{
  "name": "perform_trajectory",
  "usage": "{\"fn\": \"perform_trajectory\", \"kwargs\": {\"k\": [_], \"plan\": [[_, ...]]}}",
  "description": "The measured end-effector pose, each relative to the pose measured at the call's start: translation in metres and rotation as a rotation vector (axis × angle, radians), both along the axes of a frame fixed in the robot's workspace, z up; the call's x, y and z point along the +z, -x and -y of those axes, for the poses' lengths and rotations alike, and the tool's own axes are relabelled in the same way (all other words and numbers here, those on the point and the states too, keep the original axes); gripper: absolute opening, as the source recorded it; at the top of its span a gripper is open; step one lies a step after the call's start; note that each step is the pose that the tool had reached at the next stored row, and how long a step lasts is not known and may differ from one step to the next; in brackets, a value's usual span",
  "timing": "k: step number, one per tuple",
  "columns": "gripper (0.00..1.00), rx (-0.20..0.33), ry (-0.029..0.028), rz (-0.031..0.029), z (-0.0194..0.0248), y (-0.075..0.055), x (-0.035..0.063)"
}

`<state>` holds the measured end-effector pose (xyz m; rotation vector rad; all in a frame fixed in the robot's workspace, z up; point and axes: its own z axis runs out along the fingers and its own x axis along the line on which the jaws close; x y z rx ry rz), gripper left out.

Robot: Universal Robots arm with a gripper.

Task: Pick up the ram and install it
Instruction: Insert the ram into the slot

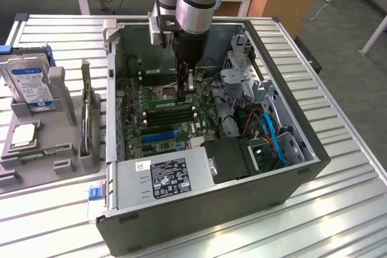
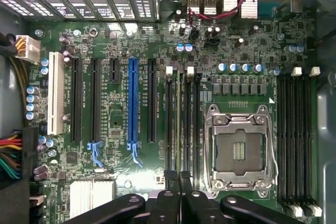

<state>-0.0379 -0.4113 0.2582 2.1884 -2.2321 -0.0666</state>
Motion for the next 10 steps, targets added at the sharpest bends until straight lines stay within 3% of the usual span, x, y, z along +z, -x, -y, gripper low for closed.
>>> {"fn": "perform_trajectory", "kwargs": {"k": [10], "plan": [[0.12,-0.004,0.0003,-0.0001,0.0001,0.0000,-0.0053]]}}
